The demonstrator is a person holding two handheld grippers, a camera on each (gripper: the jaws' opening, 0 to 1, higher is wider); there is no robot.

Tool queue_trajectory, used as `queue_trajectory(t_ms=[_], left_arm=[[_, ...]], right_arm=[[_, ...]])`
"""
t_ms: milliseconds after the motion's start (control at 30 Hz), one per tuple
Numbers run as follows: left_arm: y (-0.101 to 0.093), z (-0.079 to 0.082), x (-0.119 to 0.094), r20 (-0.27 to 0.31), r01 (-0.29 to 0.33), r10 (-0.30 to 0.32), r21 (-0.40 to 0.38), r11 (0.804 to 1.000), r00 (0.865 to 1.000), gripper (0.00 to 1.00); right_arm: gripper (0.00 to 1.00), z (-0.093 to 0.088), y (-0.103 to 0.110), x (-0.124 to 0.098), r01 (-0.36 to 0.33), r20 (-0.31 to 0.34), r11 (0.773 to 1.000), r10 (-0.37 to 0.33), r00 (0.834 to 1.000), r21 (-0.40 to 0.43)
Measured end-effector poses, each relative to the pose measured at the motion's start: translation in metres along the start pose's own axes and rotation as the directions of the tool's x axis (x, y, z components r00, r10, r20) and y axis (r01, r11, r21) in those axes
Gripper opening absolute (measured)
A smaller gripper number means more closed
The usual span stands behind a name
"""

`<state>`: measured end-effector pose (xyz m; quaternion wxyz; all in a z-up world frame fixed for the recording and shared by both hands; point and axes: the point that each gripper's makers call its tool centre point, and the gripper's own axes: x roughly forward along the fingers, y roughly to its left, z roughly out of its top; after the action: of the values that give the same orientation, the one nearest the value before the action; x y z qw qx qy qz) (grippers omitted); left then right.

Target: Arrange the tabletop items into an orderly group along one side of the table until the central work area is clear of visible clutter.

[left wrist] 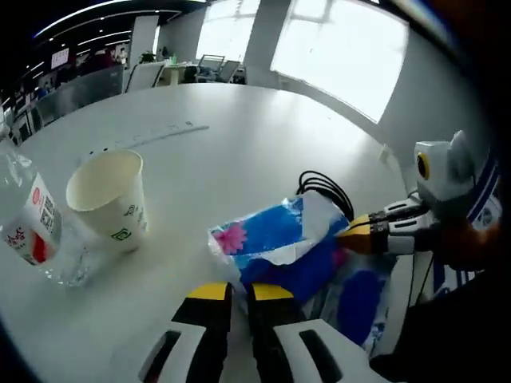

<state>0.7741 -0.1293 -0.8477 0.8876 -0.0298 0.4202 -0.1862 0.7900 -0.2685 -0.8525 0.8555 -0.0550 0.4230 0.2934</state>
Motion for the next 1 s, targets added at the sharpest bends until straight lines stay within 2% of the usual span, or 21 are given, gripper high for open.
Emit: queue_trajectory(t_ms=[133, 367, 667, 1000], left_arm=[[-0.006, 0.004, -0.009, 0.015, -0.006, 0.006, 0.009, 1.0, 1.0, 0.01], [-0.018, 0.018, -0.024, 0.065, -0.023, 0.02, 0.04, 0.999, 0.998, 0.0], [-0.033, 0.046, -0.044, 0.141, -0.045, 0.038, 0.042, 0.998, 0.989, 0.0], [-0.051, 0.077, -0.058, 0.193, -0.047, 0.032, 0.072, 0.996, 0.981, 0.0]], right_arm=[[0.0, 0.006, 0.001, -0.007, -0.007, 0.022, 1.0, 0.007, 1.0, -0.009], [0.0, 0.018, -0.003, -0.023, -0.006, 0.056, 0.998, 0.01, 0.998, -0.055], [0.0, 0.042, -0.01, -0.043, 0.003, 0.11, 0.995, 0.007, 0.994, -0.098], [0.0, 0.057, -0.026, -0.054, 0.0, 0.145, 0.997, 0.011, 0.989, -0.072]])
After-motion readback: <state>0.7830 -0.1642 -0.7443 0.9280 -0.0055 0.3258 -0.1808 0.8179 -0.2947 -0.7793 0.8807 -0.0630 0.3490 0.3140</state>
